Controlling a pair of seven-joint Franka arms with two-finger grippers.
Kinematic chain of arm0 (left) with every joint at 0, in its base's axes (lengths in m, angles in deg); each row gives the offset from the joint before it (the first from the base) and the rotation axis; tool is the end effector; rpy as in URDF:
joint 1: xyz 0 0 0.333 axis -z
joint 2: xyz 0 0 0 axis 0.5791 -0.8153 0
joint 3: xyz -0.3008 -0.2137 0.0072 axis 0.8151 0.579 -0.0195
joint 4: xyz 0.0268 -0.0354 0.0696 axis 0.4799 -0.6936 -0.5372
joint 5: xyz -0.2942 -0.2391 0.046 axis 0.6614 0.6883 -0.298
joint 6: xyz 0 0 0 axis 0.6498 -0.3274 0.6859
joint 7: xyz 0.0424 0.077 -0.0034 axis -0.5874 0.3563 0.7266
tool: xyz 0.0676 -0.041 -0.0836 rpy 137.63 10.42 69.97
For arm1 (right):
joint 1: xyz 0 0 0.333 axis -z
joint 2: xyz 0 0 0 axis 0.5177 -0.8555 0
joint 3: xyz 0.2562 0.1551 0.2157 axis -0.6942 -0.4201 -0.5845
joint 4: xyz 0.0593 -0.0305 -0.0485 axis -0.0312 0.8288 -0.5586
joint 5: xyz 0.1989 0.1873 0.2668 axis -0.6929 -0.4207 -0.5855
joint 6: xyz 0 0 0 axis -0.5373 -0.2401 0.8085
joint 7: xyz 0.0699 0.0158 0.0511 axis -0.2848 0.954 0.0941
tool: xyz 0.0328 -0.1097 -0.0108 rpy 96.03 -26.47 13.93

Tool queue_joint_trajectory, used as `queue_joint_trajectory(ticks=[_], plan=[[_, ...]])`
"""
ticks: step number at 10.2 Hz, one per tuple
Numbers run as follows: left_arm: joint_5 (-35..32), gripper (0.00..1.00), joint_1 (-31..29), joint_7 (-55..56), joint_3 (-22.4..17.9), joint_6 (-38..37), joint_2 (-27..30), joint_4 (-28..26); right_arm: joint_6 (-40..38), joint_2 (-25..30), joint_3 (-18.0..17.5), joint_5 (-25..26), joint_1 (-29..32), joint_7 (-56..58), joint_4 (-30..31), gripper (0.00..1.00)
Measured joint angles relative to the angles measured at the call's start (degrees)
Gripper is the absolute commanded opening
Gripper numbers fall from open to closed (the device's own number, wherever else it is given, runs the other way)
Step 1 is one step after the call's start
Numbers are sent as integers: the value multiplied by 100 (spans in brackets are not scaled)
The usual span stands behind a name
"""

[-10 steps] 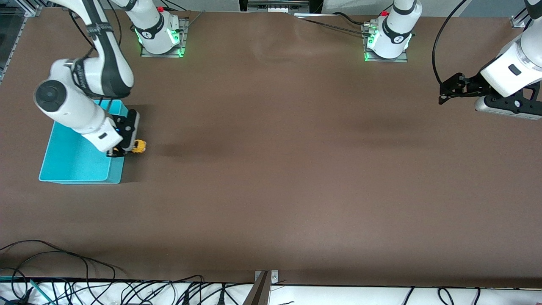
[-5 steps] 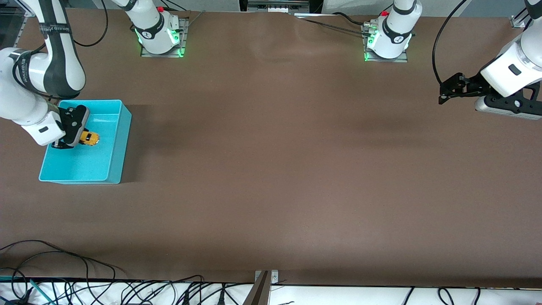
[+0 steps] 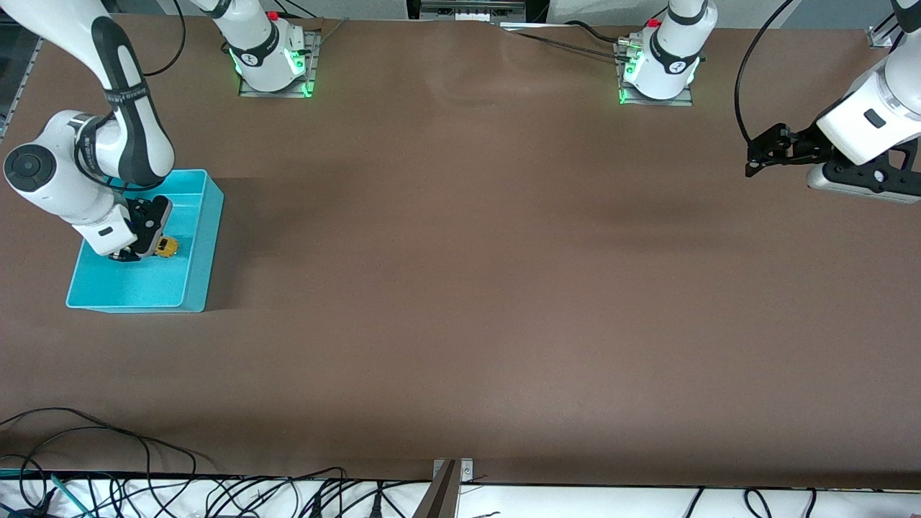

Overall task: Wind up and store yellow beetle car
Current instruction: 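Lift the car and lower it into the cyan bin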

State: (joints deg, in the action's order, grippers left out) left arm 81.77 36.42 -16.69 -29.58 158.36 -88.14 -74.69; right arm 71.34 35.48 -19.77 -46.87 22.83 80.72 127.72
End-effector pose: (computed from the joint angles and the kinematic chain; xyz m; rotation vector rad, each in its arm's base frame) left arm 0.5333 -0.0403 0.6433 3.1037 -0.2338 -0.1048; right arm 0.5427 -0.1428 0.2909 2.3312 1.9146 -0.1790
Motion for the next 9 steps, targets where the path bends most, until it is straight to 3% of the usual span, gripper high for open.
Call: queue_joint_trajectory(ticks=[7, 8, 9], plan=[[0, 100, 0, 0, -1, -6, 0, 0, 100, -422, -3, -222, 267, 21, -1, 0], [0, 100, 0, 0, 1, -7, 0, 0, 100, -446, -8, -238, 268, 21, -1, 31], [0, 100, 0, 0, 1, -24, 0, 0, 100, -454, -26, -242, 270, 21, -1, 42]])
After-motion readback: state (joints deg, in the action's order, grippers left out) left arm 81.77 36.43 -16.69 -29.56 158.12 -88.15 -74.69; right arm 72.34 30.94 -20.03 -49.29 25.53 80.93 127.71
